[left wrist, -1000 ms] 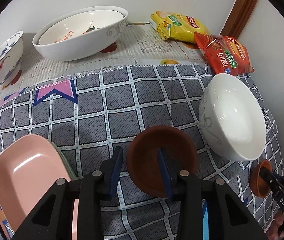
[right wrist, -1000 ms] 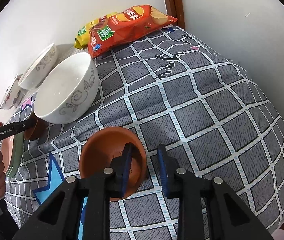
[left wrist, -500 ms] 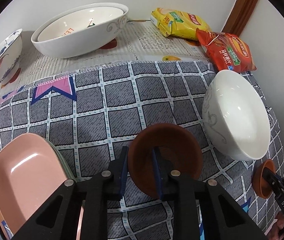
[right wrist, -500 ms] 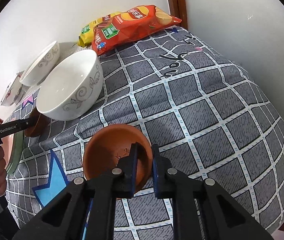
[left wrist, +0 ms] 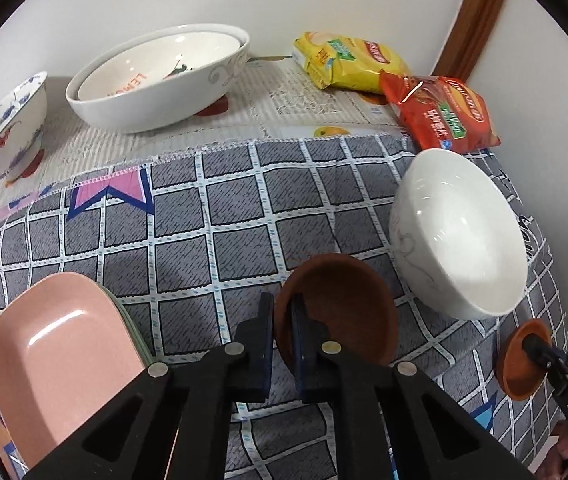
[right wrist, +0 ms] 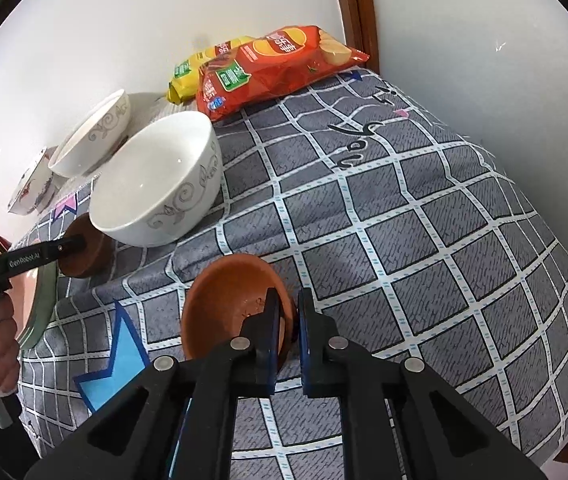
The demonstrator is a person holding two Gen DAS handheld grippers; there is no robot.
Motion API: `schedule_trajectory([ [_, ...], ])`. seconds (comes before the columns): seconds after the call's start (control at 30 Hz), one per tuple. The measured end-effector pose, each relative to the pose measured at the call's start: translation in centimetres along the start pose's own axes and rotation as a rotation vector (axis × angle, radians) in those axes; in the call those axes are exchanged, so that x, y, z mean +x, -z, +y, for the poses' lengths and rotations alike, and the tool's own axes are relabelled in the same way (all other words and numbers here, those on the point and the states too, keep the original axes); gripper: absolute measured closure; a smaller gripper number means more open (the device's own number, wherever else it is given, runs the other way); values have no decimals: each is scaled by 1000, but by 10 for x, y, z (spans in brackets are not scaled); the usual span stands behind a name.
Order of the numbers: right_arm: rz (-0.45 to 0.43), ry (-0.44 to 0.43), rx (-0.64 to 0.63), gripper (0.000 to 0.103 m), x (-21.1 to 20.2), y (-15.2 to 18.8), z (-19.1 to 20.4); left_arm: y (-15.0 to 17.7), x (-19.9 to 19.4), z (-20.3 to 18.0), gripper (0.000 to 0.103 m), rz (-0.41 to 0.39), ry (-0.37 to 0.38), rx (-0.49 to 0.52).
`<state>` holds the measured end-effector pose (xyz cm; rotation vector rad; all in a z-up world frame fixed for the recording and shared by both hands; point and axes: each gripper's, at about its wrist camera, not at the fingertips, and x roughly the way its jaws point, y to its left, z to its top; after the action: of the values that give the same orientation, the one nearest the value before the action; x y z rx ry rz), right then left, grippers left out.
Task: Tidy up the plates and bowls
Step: 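Close the left gripper on one brown dish while the right gripper grasps the other, then lower the right gripper's brown dish into the white bowl while the left gripper holds its dish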
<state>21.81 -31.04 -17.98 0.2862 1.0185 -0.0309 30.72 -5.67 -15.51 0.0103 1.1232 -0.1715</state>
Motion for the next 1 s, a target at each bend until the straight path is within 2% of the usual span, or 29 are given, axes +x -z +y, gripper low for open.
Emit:
schedule_trajectory([
  [0.23, -14, -22, 16, 94, -11, -1, 4, 3, -18, -2, 95, -23, 19, -5],
  [0.67, -131, -51, -35, 94, -66, -29, 28, 2, -65, 6, 95, -96, 9, -45],
  [1.0, -147, -90, -93, 94, -64, -62, 68, 0, -88, 26, 95, -135, 8, -69],
])
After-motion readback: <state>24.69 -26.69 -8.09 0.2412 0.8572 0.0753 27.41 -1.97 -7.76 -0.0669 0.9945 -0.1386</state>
